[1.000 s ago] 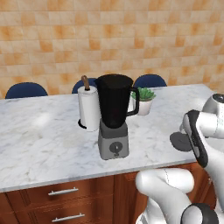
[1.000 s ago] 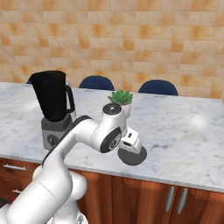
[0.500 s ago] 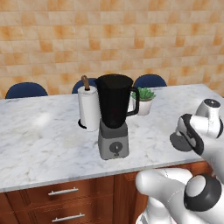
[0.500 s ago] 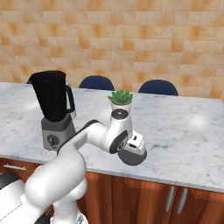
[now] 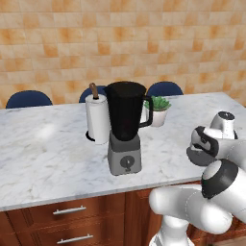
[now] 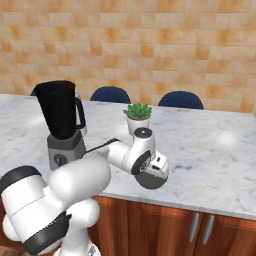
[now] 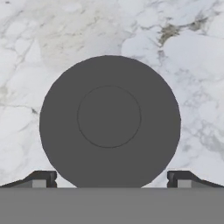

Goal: Open the blender lid, put the apple in the blender, close the lid, and start the blender.

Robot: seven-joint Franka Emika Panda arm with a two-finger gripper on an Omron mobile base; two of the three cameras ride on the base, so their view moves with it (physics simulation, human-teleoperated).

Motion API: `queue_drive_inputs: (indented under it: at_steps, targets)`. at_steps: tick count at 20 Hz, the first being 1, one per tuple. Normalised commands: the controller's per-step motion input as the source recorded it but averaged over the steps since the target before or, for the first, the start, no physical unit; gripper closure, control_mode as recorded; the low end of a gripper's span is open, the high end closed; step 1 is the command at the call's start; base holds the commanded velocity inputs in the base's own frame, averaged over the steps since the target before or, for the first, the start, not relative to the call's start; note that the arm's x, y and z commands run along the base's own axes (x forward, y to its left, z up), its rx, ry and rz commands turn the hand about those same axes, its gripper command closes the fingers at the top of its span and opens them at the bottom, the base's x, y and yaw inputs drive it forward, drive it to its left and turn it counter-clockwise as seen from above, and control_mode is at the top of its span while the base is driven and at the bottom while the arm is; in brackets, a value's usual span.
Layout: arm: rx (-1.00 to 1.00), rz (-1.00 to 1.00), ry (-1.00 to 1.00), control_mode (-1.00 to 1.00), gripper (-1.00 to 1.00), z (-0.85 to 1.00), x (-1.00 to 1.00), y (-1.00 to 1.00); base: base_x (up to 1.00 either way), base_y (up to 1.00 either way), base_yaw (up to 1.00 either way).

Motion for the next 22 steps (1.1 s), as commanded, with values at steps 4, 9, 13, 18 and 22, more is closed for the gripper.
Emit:
queue_drive_inputs:
  at_steps: [4, 9, 13, 18, 22]
  targets:
    - [0.00, 0.00, 0.00, -1.00, -1.00, -0.27, 0.17, 0.00, 0.00, 0.00, 0.00]
    - [0.01, 0.00, 0.00, -1.00, -1.00, -0.25, 0.20, 0.00, 0.00, 0.00, 0.00]
    - [0.03, 0.00, 0.00, -1.00, -1.00, -0.14, 0.22, -0.06, 0.00, 0.00, 0.00]
    - [0.03, 0.00, 0.00, -1.00, -1.00, -0.10, 0.22, -0.10, 0.00, 0.00, 0.00]
    - [0.02, 0.00, 0.00, -1.00, -1.00, -0.13, 0.18, -0.16, 0.00, 0.00, 0.00]
